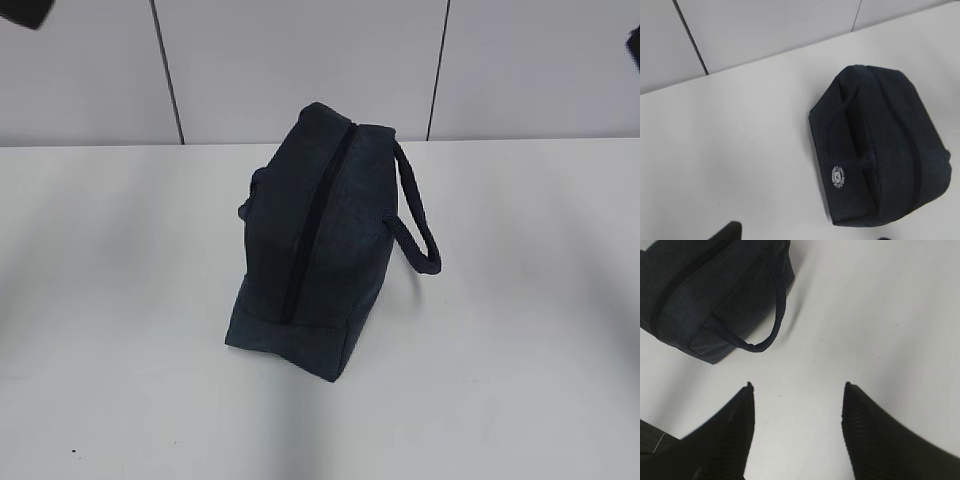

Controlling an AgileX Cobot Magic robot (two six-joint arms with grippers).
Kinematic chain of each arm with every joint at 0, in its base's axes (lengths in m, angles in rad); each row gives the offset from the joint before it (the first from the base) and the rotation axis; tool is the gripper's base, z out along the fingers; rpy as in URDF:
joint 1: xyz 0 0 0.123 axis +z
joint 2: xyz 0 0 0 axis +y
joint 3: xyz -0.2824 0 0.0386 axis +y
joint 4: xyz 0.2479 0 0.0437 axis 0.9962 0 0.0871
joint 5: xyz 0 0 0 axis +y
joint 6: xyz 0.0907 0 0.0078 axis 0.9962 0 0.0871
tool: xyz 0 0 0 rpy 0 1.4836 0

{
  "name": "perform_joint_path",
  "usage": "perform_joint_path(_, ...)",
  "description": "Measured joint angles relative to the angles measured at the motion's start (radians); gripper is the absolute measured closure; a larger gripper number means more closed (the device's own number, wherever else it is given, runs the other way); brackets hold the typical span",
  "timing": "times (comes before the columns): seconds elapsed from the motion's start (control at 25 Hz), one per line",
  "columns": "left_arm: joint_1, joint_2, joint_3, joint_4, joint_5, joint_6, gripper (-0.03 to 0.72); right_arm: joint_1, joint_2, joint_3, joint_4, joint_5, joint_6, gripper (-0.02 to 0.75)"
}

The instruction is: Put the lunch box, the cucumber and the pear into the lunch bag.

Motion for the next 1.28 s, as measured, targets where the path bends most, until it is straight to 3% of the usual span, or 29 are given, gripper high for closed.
perform_joint_path(0.44,0.0,-0.329,0.05,0.0,0.013,-0.015,0.217,0.0,-0.328,0.007,-0.093,0.016,0.11,0.298)
perform_joint_path(1.0,0.0,-0.863,0.611,0.0,0.004,-0.017,0.214,0.0,-0.758,0.364,-0.118,0.025,0.136,0.298)
perform_joint_path(1.28,0.0,-1.1,0.821,-0.001,-0.006,-0.017,0.214,0.0,-1.002,0.574,-0.121,0.025,0.141,0.299)
